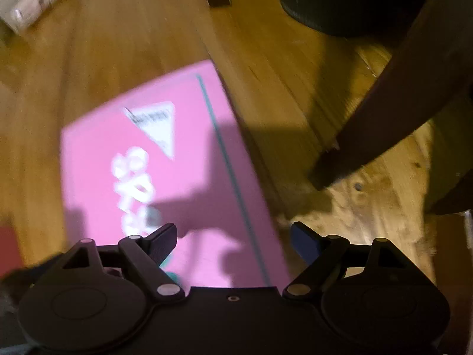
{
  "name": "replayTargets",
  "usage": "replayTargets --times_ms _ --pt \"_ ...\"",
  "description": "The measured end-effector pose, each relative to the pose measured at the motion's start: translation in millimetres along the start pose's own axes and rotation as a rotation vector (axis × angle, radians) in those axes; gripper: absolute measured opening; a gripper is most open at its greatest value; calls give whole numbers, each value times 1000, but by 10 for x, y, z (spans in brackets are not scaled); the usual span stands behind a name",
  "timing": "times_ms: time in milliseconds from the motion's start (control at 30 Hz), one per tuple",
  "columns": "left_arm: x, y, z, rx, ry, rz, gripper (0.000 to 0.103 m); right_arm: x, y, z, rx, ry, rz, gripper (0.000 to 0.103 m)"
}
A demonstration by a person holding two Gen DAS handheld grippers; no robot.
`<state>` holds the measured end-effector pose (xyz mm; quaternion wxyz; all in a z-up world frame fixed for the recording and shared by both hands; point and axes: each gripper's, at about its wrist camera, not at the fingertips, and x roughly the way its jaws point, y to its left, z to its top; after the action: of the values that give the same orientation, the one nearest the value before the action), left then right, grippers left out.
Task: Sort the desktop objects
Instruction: 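Move both tools over to the pink SRSOO lid, then close the left tool on one lid edge while the right tool grips the opposite edge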
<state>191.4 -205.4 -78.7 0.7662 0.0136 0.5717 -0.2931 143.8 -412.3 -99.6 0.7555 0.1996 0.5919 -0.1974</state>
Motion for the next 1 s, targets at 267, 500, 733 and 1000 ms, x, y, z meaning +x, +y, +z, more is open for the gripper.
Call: replayTargets --times_ms 267,500,733,1000 --pt "94 138 19 -62 -5 -96 103 201 -50 -9 14 73 67 89" --pt "180 232 1 -87 6 -109 103 281 -122 -8 18 94 98 91" --pt "150 152 -63 -52 44 -34 103 367 -32 -60 -58 140 154 92" --pt "144 221 -89 -65 51 23 103 468 46 -30 -50 151 167 91"
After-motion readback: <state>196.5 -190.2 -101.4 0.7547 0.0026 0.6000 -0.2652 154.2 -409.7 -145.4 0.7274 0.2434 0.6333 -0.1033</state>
